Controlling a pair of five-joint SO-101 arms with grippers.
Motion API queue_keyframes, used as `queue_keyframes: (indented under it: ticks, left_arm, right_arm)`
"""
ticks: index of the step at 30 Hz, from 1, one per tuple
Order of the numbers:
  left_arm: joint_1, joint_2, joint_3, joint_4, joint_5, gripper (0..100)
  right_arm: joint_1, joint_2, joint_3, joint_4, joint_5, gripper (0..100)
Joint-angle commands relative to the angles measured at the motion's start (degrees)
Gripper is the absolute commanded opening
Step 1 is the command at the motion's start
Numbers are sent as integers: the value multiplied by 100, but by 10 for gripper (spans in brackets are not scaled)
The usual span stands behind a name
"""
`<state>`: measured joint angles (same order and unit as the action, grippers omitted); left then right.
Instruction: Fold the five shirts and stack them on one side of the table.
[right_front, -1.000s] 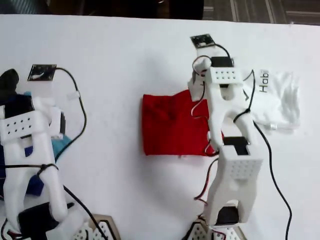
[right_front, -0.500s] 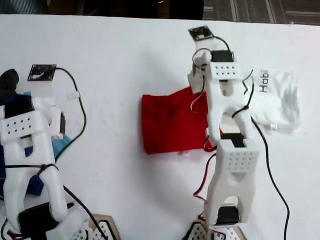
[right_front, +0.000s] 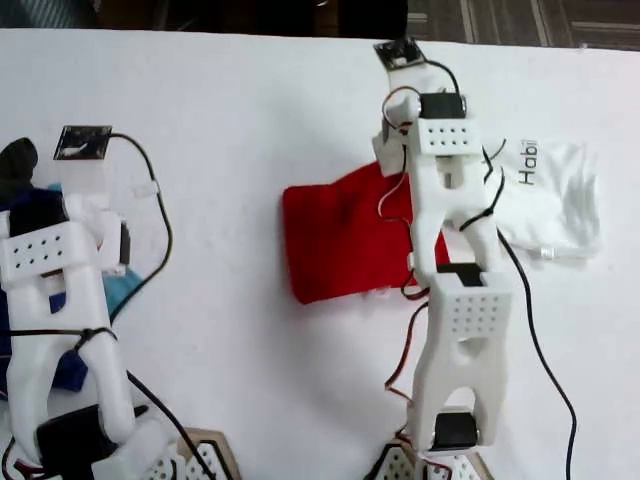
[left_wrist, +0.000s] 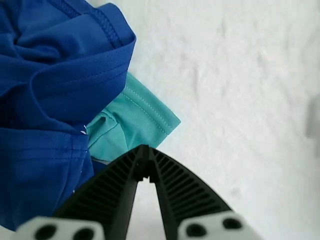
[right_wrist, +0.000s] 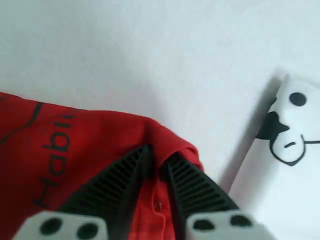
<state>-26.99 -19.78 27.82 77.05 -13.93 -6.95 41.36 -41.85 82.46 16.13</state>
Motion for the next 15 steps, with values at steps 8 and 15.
queue_keyframes:
  ticks: [8,15]
  left_arm:
    - [123,-220,-75,-70,-18,27]
    - [1363,-193,-532,-193,369,27]
  right_arm:
    - [207,-743,-730,1235,0,101]
    - [-66,-1543,-273,1868,-9,24]
